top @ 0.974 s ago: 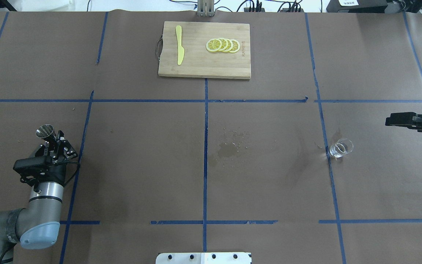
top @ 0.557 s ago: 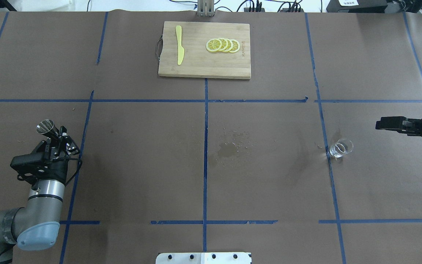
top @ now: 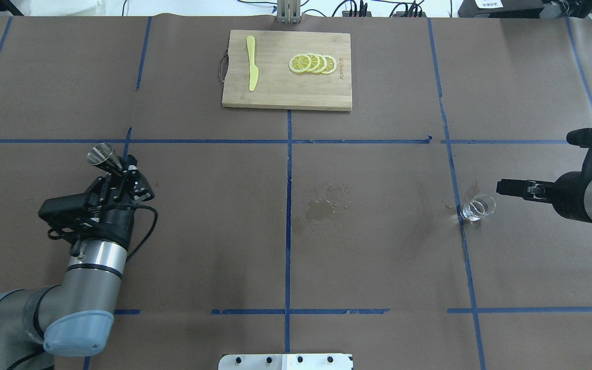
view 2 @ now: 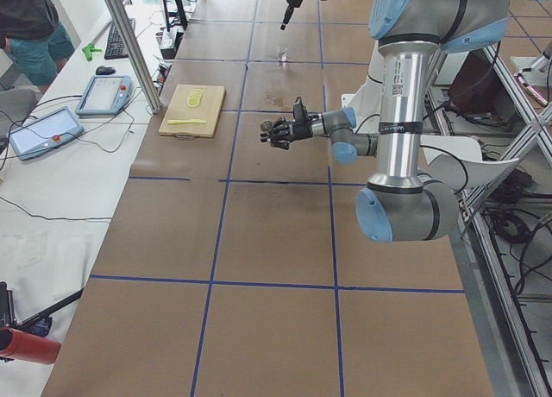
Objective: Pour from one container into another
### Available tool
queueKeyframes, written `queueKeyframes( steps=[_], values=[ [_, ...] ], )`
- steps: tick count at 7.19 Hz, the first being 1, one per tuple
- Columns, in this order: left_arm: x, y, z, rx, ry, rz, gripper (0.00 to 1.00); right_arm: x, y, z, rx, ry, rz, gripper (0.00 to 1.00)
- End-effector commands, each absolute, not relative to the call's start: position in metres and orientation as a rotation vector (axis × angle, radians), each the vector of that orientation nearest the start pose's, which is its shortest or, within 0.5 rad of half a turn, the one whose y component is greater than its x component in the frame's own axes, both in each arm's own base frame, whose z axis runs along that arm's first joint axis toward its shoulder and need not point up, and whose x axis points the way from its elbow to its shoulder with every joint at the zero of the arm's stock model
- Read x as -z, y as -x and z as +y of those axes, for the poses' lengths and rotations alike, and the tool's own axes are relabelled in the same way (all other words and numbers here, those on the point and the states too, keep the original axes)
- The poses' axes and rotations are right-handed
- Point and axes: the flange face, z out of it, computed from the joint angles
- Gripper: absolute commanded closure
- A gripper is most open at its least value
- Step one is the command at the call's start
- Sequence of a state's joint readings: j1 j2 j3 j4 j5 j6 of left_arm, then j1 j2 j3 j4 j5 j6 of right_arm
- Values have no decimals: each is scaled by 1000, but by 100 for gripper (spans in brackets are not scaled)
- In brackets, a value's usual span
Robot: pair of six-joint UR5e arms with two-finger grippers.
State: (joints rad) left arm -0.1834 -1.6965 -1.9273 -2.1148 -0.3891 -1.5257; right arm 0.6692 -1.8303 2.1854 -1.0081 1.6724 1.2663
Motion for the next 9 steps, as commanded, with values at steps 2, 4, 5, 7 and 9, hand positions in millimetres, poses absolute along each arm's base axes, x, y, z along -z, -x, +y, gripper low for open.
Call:
queueKeyframes(
  steps=[2,4,5,7,9],
  values=[
    [-242,-472,-309,632,-1181,900,100,-410,240,-340,-292,-353,-870,0],
    [-210,-495,-315,540,-1105,999,100,-410,240,-340,-291,-354,-871,0],
    [-220,-496,-324,480,-1156,994,100,-410,240,-340,-291,-354,-871,0],
    [-237,-495,-345,318,-1237,1134,100,-408,240,-341,-294,-361,-873,0],
    [-209,-489,-345,307,-1230,1304,100,-408,241,-340,-293,-366,-871,0]
  ],
)
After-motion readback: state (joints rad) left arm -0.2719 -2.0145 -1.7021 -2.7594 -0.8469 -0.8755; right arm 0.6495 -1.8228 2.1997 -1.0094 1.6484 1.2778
